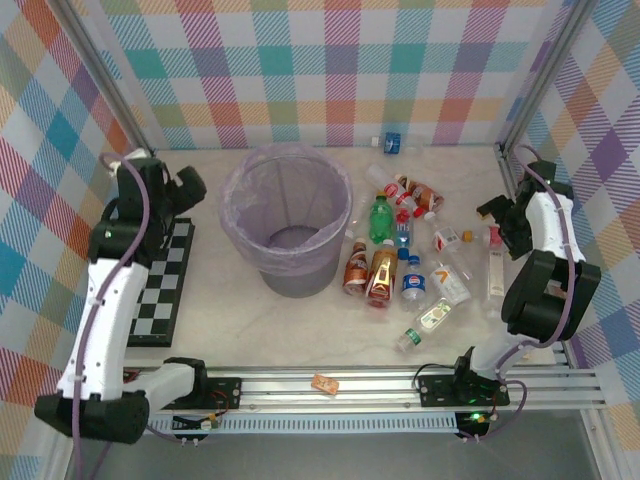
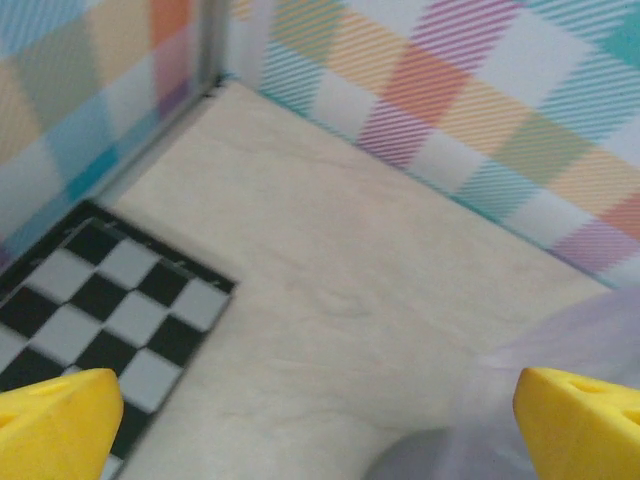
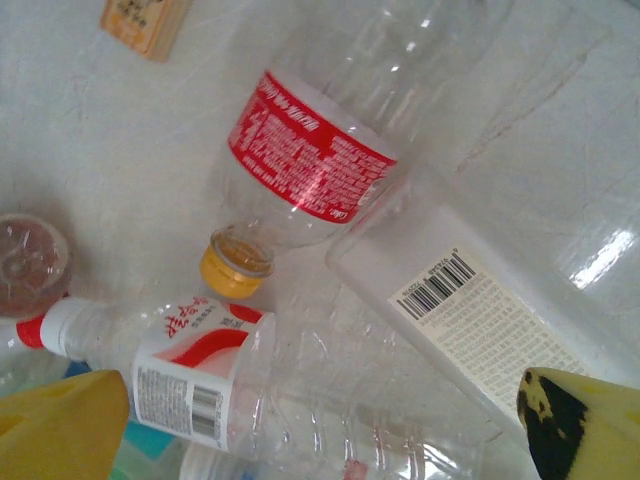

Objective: Put the plastic bottles in the bin

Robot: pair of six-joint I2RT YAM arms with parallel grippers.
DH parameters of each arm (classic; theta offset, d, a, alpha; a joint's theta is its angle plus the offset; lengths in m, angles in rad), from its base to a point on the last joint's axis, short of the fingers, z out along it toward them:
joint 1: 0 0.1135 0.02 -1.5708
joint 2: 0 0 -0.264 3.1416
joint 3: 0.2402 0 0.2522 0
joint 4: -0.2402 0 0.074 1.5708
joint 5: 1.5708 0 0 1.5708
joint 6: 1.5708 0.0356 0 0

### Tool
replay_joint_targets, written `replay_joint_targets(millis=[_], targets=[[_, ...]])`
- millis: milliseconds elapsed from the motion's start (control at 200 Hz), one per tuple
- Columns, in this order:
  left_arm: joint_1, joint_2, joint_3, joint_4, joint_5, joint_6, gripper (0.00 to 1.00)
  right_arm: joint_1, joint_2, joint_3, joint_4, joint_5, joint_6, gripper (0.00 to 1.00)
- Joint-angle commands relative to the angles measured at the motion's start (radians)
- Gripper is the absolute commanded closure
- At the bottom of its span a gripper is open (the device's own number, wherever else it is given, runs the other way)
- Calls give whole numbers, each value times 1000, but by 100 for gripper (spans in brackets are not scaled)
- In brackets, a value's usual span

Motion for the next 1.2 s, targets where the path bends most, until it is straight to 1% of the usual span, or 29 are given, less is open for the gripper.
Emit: replay_joint_targets(millis=[0,65,155,250,330,470,625,690,990,1095,1195], targets=[[-79,70,120,-135,142,63,0,-17,15,-1,27,-9,136,1],[-127,113,180,-165,141,84,0,-25,47,14,32,0,156,1],[-167,175,229,-205,159,102,0,-34,85,31,30,34,172,0],[-202,203,225,-202,172,104,0,-49,117,45,51,44,173,0],[-226,220,224,-204,177,99,0,-62,155,87,38,83,161,0],[-266,249,230,-209,179,95,0,-87,216,136,47,84,123,1],[-283,275,231,-229,150,85,0,-93,293,189,65,45,102,1],[-284,275,220,-223,146,78,0,-93,314,197,87,47,102,1],[-292,284,184,-200,180,67,0,-94,395,207,156,33,96,0],[-292,282,175,-199,185,70,1,-94,393,186,189,37,95,6],[-292,272,160,-191,187,67,1,-94,388,167,216,35,95,15]])
